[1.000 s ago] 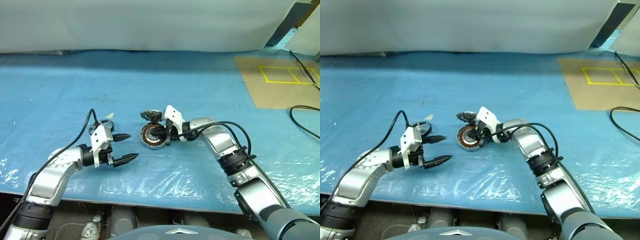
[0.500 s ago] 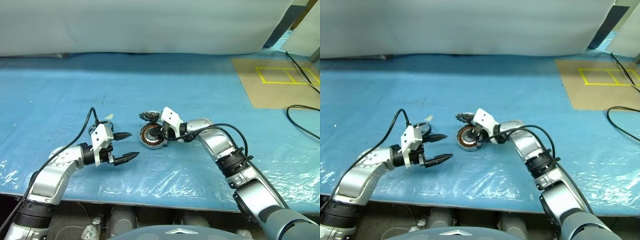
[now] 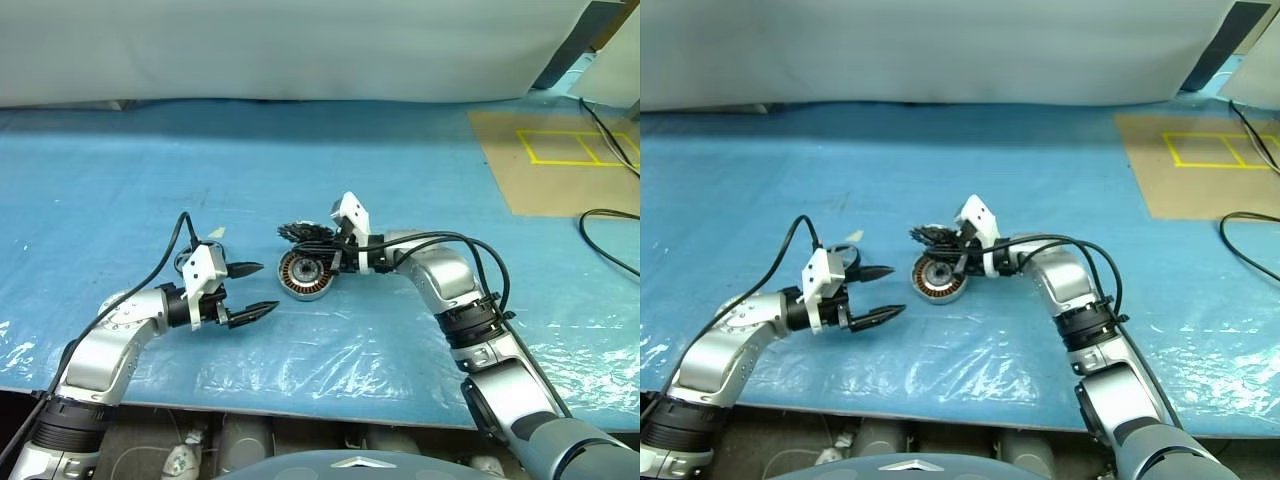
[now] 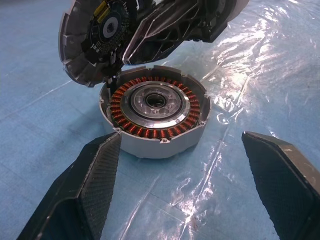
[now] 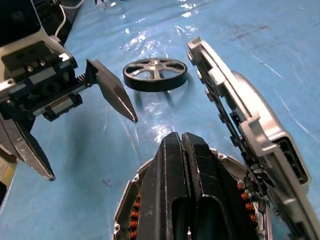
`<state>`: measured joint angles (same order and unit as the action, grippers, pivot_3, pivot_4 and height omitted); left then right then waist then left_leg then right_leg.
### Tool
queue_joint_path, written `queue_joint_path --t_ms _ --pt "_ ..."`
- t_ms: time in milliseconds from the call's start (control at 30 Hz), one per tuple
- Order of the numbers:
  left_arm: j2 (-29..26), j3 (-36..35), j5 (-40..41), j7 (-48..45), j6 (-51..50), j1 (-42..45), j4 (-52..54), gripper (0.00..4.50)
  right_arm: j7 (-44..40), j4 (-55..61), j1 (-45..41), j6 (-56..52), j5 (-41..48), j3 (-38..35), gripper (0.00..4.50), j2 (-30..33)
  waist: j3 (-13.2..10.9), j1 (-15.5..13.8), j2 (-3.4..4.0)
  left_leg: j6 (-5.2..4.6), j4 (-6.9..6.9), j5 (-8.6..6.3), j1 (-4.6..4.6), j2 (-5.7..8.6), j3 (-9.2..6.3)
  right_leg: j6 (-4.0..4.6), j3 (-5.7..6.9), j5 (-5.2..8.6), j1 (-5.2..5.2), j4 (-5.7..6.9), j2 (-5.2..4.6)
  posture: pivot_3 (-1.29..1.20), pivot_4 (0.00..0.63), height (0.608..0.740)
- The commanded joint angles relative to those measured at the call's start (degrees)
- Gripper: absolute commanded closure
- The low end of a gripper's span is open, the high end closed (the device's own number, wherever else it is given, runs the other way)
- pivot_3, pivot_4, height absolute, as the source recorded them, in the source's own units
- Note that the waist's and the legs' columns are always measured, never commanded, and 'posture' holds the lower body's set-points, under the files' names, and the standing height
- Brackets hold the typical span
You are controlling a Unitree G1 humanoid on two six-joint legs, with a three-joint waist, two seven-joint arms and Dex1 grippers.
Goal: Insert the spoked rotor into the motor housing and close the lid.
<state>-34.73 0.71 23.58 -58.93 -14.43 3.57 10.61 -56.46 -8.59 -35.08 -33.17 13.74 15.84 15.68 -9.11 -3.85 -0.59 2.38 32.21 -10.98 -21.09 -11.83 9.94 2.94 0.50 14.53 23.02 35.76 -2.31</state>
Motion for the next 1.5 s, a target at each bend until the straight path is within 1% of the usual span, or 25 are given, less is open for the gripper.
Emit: queue_joint_path --t_ms 33,133,267,367,567,667,800,967,1033,1167,1267,1333,1500 --pt "0.0 -0.5 0.5 0.4 0.4 -0.3 1.1 0.45 0.8 -1.8 0.1 2.0 -2.8 2.6 4.49 0.3 0.0 0.0 0.0 0.0 0.01 0.0 0.0 0.0 0.0 0.0 0.0 0.0 -0.01 0.0 -0.01 0.0 0.15 0.74" --pt "0.1 -0.5 0.5 0.7 0.3 -0.5 1.4 0.45 1.1 -4.2 0.8 3.7 -6.1 5.5 4.49 1.1 0.0 0.0 0.0 0.0 0.03 0.0 0.0 0.0 0.0 0.01 -0.01 0.01 -0.01 0.0 -0.02 0.0 0.15 0.74" --pt "0.1 -0.6 0.6 0.8 0.2 -0.6 1.6 0.45 2.4 -7.1 1.0 5.9 -8.8 6.9 4.49 1.5 0.0 0.0 0.0 0.0 0.03 0.0 0.16 -0.01 0.0 0.02 -0.04 0.01 -0.12 0.02 -0.02 0.0 0.15 0.74" --pt "-0.1 -0.7 0.6 0.8 0.1 -0.5 1.4 0.45 1.0 -5.4 1.2 5.1 -7.2 6.0 4.49 1.8 0.0 0.0 0.0 0.0 0.06 0.0 0.31 -0.01 -0.01 0.21 -0.06 0.13 -0.3 0.0 -0.04 0.0 0.15 0.74" --pt "0.1 -0.7 0.6 0.8 0.2 0.0 0.9 0.45 -0.6 -1.2 -0.1 1.8 2.3 -2.4 4.49 -0.6 0.0 0.0 0.01 -0.02 0.14 0.01 0.16 -0.02 -0.01 0.22 -0.09 0.13 -0.19 0.0 -0.04 0.0 0.15 0.74" --pt "0.2 -0.7 0.7 0.7 0.3 0.2 0.7 0.45 -1.0 -0.2 -0.1 1.2 3.7 -3.5 4.49 -0.7 0.0 -0.1 0.01 -0.02 0.13 0.01 0.09 -0.02 -0.01 0.08 -0.07 0.05 -0.11 0.01 -0.02 0.0 0.15 0.74" --pt "0.2 -0.6 0.6 0.7 0.3 0.2 0.6 0.45 -0.9 -0.5 1.3 1.5 0.6 0.2 4.49 0.6 0.0 0.0 0.01 -0.01 0.05 0.01 0.07 -0.01 -0.01 0.01 -0.04 0.01 -0.08 0.0 -0.01 0.0 0.15 0.74" --pt "0.2 -0.6 0.6 0.9 0.2 0.2 0.8 0.45 0.4 -5.6 1.3 5.0 -6.2 5.2 4.49 2.4 0.0 0.0 0.0 -0.01 0.05 0.0 0.05 0.0 -0.01 0.01 -0.03 0.01 -0.07 0.0 -0.02 0.0 0.15 0.74" --pt "0.2 -0.6 0.6 0.9 0.1 0.1 0.8 0.45 0.5 -6.4 1.5 6.0 -7.2 5.9 4.49 2.7 0.0 0.0 0.0 -0.01 0.06 0.0 0.14 -0.01 -0.01 0.07 -0.04 0.05 -0.14 0.0 -0.02 0.0 0.15 0.74" --pt "0.2 -0.7 0.7 1.0 0.1 0.1 0.8 0.45 0.3 -5.4 1.2 5.4 -5.9 4.8 4.49 2.3 0.0 0.0 0.0 -0.01 0.12 0.0 0.22 -0.02 -0.01 0.22 -0.06 0.13 -0.24 0.0 -0.04 0.0 0.15 0.74" --pt "0.2 -0.8 0.7 1.1 0.1 0.0 0.8 0.45 0.7 -4.6 -0.2 3.0 -0.8 -0.3 4.49 0.4 0.0 0.0 0.0 -0.02 0.16 0.01 0.21 -0.02 -0.01 0.22 -0.09 0.13 -0.24 0.01 -0.04 0.0 0.15 0.74" --pt "0.2 -1.0 0.8 1.2 0.2 0.0 0.8 0.45 0.4 -3.6 -0.6 1.7 1.1 -2.1 4.49 -0.1 0.0 0.0 0.01 -0.02 0.17 0.01 0.14 -0.02 -0.01 0.22 -0.08 0.13 -0.18 0.01 -0.03 0.0 0.15 0.74" --pt "-0.1 -3.8 2.9 2.3 -0.8 0.2 1.5 0.45 -3.3 4.4 0.1 -4.2 6.2 -4.1 4.49 2.7 0.0 -0.1 0.01 -0.02 0.14 0.01 0.02 -0.01 -0.02 0.0 -0.04 0.0 -0.08 0.01 -0.01 0.0 0.15 0.74"
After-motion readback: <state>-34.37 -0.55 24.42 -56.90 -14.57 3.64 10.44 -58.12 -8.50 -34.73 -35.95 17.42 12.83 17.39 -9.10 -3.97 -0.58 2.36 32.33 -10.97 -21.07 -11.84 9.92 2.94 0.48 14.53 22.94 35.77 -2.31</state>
